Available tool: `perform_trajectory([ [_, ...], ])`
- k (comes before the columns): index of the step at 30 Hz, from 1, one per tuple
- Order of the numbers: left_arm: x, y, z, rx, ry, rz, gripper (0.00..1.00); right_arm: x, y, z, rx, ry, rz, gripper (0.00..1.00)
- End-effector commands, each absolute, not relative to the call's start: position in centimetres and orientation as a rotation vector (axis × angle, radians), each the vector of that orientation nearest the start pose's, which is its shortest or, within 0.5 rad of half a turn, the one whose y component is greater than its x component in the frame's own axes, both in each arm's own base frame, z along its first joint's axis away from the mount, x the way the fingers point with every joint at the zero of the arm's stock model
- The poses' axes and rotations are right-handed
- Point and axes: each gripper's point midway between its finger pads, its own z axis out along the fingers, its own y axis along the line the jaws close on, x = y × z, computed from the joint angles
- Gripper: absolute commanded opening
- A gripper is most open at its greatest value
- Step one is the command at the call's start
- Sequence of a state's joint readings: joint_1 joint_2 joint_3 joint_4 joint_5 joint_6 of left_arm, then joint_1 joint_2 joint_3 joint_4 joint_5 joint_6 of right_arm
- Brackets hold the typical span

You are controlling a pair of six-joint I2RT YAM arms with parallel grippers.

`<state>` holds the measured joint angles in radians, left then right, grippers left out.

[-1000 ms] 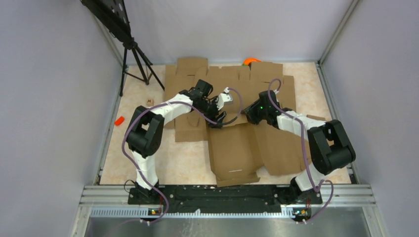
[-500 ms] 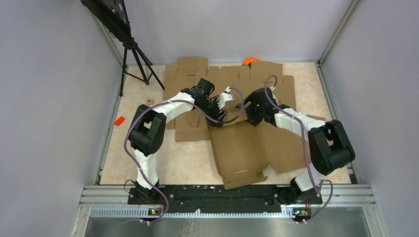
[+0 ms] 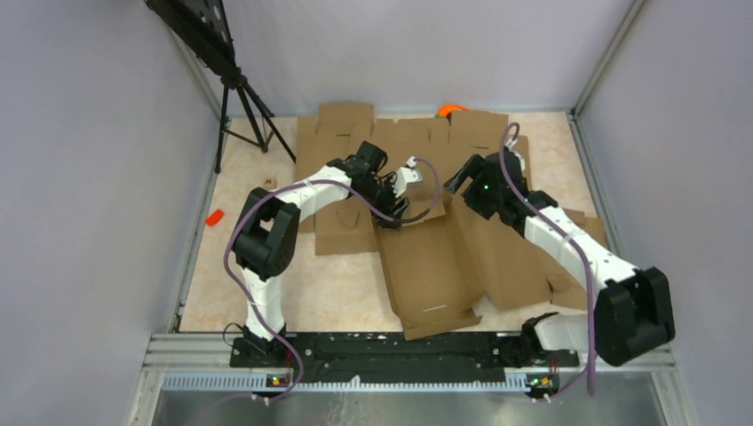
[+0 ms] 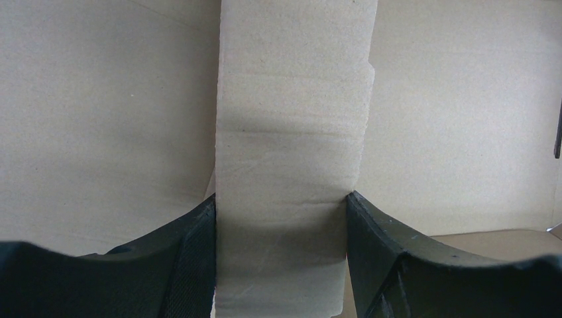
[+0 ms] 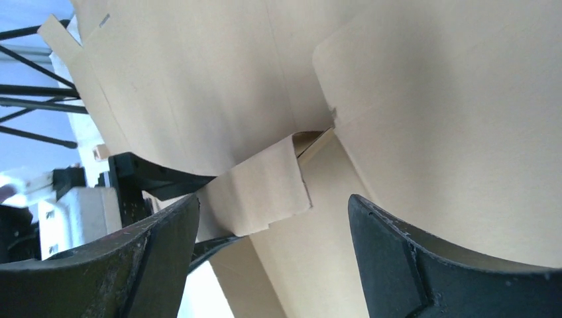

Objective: Fold the paper box

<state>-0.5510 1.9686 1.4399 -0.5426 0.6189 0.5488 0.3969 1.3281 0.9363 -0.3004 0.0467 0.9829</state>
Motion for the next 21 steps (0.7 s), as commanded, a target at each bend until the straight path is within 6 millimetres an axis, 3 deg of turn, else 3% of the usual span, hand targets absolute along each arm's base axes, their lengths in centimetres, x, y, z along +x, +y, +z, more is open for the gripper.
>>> perform_trajectory([
  [1,33.7,-30.6,6.4,1.501,2.059,-0.786,0.61,33.1,13.9,17.4,0.379,2.210,0.517,0.81],
  [4,33.7,-30.6,6.4,1.499,2.060,-0.784,0.62,31.6,13.4,17.5,0.230,2.194,0.535,0.86],
  [7,33.7,-30.8,6.5,1.498,2.057,-0.789,0.62,30.8,13.1,15.8,0.149,2.242,0.500,0.89],
  [12,33.6,-30.8,6.5,1.492,2.064,-0.790,0.62,30.7,13.9,12.7,0.084,2.378,0.489,0.77],
  [21,33.5,-30.6,6.1,1.479,2.099,-0.765,0.62,30.7,15.8,9.6,-0.096,2.476,0.247,0.72],
])
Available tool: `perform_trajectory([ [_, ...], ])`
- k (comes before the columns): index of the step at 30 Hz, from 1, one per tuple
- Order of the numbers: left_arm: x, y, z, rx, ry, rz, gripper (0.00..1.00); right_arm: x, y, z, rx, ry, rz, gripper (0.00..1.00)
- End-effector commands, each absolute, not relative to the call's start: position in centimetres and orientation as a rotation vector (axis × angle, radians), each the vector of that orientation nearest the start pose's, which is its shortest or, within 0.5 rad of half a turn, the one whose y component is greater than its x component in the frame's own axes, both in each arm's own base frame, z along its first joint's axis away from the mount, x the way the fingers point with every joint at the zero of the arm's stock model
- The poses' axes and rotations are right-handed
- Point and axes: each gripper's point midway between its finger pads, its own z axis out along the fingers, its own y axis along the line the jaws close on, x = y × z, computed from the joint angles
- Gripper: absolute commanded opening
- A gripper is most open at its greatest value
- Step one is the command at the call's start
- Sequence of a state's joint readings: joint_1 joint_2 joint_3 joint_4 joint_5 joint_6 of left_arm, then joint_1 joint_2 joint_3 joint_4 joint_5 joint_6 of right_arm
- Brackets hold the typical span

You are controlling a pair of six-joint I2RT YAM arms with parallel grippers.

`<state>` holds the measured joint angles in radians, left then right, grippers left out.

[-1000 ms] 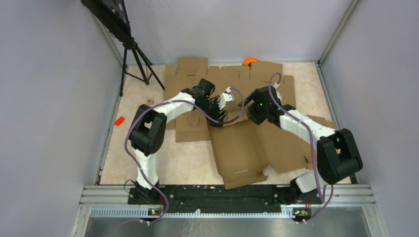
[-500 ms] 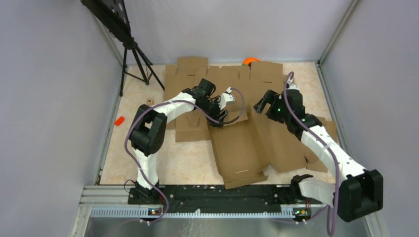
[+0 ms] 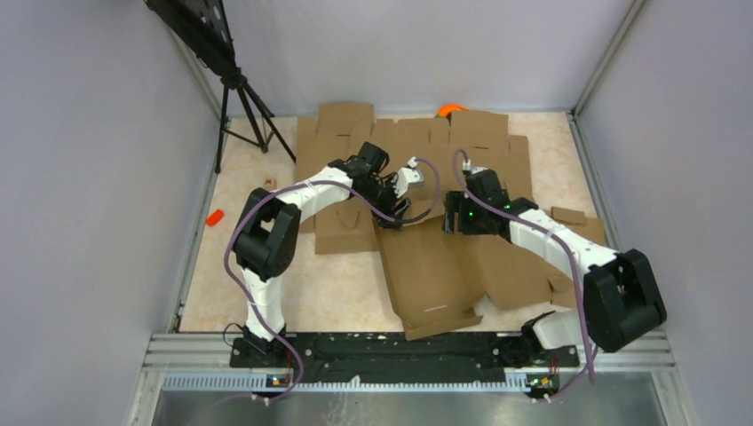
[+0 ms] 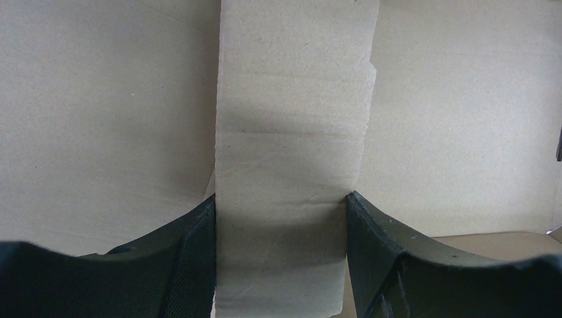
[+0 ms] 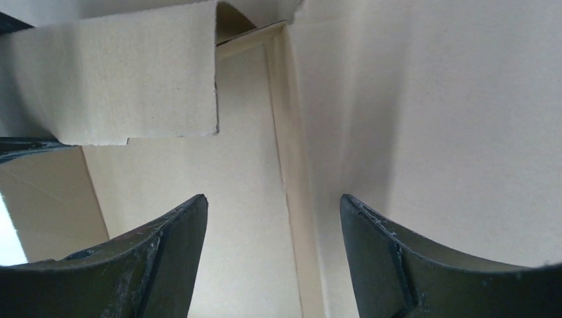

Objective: Fold the paper box

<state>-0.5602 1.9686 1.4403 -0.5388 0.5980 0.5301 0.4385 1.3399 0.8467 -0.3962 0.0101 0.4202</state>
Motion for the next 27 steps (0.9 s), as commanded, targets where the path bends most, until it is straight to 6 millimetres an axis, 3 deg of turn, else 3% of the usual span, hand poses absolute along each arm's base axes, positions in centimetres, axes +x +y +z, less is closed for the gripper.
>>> perform_trajectory([
  [1,33.4,-30.6,6.0,1.478,2.101,-0.764,0.62,30.6,16.1,9.3,-0.111,2.486,0.234,0.70],
  [5,33.2,-30.8,5.8,1.464,2.106,-0.774,0.62,30.1,17.5,8.5,-0.159,2.505,0.245,0.60],
  [13,32.9,-30.8,5.4,1.451,2.123,-0.772,0.62,29.5,19.8,9.1,-0.244,2.455,0.243,0.43],
  [21,32.9,-30.7,5.3,1.446,2.131,-0.763,0.62,29.1,21.3,8.7,-0.282,2.458,0.255,0.42],
  [27,33.3,-30.6,4.9,1.439,2.168,-0.683,0.59,29.2,21.1,9.3,-0.259,2.439,0.256,0.44],
])
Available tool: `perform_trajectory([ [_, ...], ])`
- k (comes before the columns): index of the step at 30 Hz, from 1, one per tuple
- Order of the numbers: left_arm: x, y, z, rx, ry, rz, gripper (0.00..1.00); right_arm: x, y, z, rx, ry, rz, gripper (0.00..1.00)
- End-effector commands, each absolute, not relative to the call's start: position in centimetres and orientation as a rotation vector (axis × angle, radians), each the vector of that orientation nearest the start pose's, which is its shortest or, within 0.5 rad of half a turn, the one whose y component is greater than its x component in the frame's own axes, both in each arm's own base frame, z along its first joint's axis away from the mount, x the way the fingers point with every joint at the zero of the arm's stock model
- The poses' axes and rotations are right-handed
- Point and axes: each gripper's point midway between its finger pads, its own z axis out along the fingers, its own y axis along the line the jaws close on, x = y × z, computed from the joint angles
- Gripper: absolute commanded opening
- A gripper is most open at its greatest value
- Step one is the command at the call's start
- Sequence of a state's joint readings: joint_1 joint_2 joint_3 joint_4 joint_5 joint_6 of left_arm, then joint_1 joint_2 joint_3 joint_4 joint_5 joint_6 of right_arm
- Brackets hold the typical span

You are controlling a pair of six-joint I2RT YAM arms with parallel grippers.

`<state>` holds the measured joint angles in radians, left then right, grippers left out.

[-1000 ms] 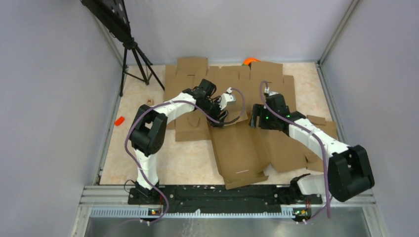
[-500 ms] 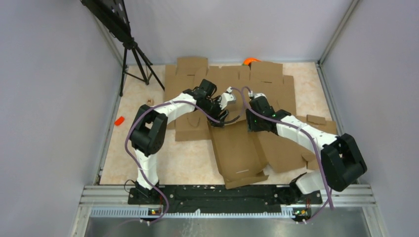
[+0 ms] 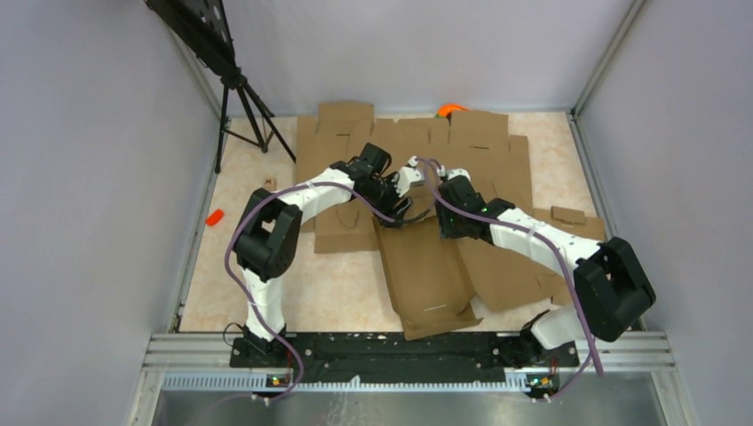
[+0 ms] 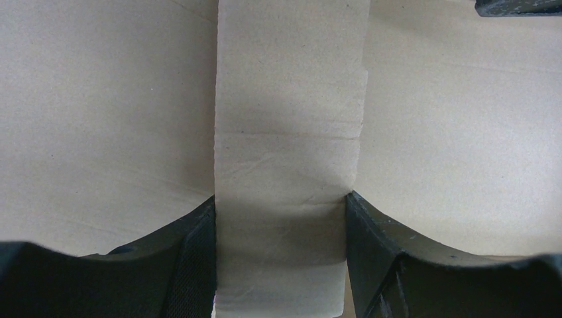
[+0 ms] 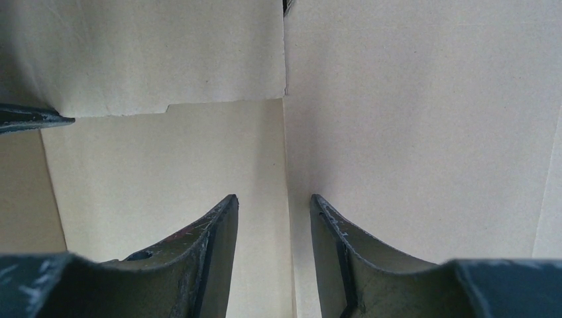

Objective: Fold the paper box

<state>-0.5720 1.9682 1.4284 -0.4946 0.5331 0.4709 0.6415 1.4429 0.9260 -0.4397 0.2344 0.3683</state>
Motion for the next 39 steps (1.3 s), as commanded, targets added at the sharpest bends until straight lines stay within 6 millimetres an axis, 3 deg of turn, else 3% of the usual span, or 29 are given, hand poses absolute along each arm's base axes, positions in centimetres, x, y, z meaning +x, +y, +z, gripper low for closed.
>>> perform_trajectory([
  [1,33.3,-30.7,4.8,1.446,2.171,-0.670,0.58,29.2,21.2,9.5,-0.258,2.434,0.268,0.44],
  [8,33.3,-30.9,4.2,1.470,2.191,-0.552,0.52,29.1,22.1,10.9,-0.192,2.395,0.508,0.45],
  [14,33.4,-31.2,4.7,1.458,2.163,-0.544,0.52,30.1,20.8,12.9,-0.038,2.295,0.736,0.46],
  [22,33.5,-31.1,4.7,1.459,2.160,-0.530,0.52,32.9,18.9,14.2,-0.036,2.298,0.560,0.57],
  [25,33.5,-31.2,4.6,1.460,2.160,-0.529,0.52,34.0,18.2,14.7,-0.026,2.286,0.514,0.56],
  [31,33.4,-31.2,4.6,1.463,2.159,-0.531,0.52,36.3,17.0,13.8,0.001,2.326,0.412,0.45],
  [39,33.4,-31.1,4.8,1.467,2.149,-0.531,0.53,37.3,17.0,11.4,-0.034,2.406,0.359,0.46],
])
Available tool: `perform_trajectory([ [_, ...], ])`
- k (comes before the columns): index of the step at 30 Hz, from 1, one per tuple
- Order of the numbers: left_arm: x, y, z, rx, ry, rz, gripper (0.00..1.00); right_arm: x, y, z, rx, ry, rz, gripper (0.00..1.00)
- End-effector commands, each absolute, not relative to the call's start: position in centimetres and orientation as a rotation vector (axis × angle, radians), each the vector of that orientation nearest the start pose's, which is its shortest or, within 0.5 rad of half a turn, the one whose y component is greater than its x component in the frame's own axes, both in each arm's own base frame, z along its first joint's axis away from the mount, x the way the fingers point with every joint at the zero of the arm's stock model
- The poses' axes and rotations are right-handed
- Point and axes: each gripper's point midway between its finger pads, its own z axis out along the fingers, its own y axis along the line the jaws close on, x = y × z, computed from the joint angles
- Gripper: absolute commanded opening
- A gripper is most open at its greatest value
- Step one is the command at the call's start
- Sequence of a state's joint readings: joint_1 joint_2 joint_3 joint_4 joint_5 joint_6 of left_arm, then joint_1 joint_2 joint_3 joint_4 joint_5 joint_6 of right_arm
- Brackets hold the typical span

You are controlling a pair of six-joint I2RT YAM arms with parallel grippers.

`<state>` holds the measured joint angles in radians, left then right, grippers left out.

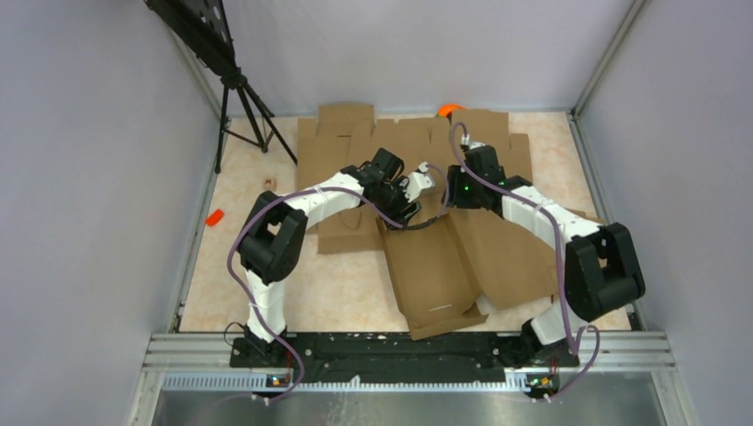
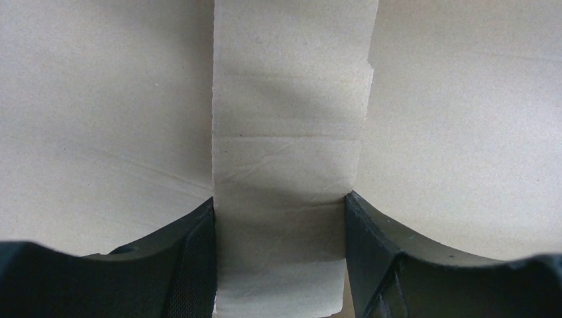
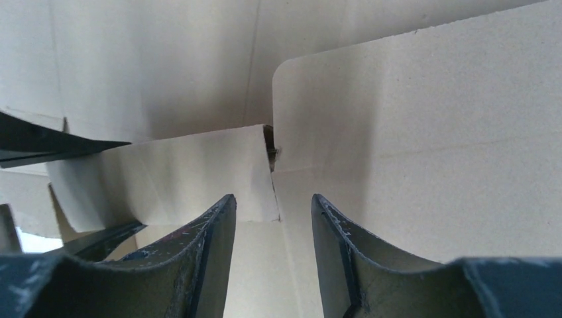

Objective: Fold the paper box

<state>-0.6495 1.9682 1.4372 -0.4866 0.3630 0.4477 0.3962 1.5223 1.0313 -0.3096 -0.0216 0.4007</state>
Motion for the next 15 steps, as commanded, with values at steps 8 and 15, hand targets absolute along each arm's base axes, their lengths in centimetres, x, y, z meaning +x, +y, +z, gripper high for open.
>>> perform_trajectory([
  [8,33.4,-31.3,4.8,1.467,2.143,-0.538,0.54,37.2,16.8,9.9,-0.115,2.477,0.306,0.46],
  [15,33.5,-31.3,4.8,1.465,2.141,-0.536,0.54,36.3,18.6,10.0,-0.184,2.487,0.359,0.45],
])
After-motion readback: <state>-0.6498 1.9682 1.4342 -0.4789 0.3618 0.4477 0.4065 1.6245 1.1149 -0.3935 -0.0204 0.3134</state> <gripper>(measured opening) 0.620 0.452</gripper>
